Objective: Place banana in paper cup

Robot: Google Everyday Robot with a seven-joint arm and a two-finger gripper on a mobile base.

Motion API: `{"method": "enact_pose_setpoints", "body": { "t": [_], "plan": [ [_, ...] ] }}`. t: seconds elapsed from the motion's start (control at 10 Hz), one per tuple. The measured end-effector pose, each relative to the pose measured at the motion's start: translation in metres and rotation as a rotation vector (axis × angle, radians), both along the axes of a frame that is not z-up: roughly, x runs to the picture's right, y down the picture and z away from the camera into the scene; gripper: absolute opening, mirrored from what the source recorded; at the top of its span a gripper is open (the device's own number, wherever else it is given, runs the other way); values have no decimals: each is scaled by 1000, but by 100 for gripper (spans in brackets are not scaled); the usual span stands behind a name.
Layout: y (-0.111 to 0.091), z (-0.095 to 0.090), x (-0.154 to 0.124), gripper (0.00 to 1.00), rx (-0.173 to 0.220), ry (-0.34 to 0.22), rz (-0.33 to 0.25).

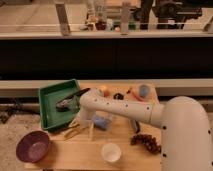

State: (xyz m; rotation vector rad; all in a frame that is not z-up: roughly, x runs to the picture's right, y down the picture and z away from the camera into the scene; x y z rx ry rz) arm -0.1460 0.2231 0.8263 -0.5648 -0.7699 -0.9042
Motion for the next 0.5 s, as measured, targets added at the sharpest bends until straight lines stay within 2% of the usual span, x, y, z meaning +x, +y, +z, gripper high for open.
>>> {"method": "enact_pose_setpoints", "body": {
  "t": [0.2, 0.3, 0.5],
  "plan": [
    [-5, 5, -8, 80, 8, 39, 41],
    [-7, 8, -13, 78, 0, 76, 42],
    [-7, 15, -15, 64, -17, 129, 49]
  ]
}}
